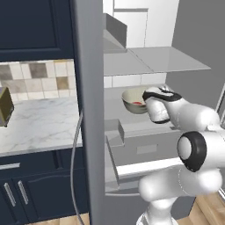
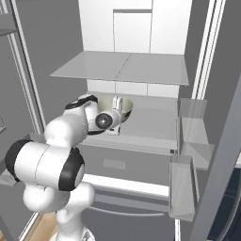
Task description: Place one of the steaks on the plate and the other in the bowl. Then place the bowl in the fridge.
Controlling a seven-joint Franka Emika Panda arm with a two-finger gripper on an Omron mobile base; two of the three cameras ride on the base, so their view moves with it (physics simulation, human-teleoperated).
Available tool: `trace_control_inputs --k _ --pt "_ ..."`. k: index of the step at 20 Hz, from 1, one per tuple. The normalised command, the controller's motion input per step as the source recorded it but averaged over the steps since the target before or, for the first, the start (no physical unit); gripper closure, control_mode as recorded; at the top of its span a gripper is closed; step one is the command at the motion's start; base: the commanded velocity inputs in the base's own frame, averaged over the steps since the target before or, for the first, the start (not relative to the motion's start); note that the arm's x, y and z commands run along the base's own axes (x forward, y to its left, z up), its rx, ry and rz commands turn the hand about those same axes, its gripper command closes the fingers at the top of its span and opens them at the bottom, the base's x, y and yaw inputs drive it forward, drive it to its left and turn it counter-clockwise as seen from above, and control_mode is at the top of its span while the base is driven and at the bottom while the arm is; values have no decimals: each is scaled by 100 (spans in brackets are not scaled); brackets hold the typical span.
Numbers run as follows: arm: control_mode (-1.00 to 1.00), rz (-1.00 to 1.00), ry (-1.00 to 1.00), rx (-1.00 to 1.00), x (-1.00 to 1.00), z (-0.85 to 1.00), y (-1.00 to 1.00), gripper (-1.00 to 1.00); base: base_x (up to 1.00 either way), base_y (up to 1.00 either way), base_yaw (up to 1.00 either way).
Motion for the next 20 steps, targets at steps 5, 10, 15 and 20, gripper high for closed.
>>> trace_control_inputs --k 5,10,15,20 --pt "-100 0 5 0 -87 100 -24 -100 0 0 0" --pt "-100 0 24 2 -56 100 -37 -100 0 0 0" --pt "-100 0 21 4 -63 100 -52 -100 0 0 0" --pt "-100 12 4 11 -64 100 -57 -100 0 0 0"
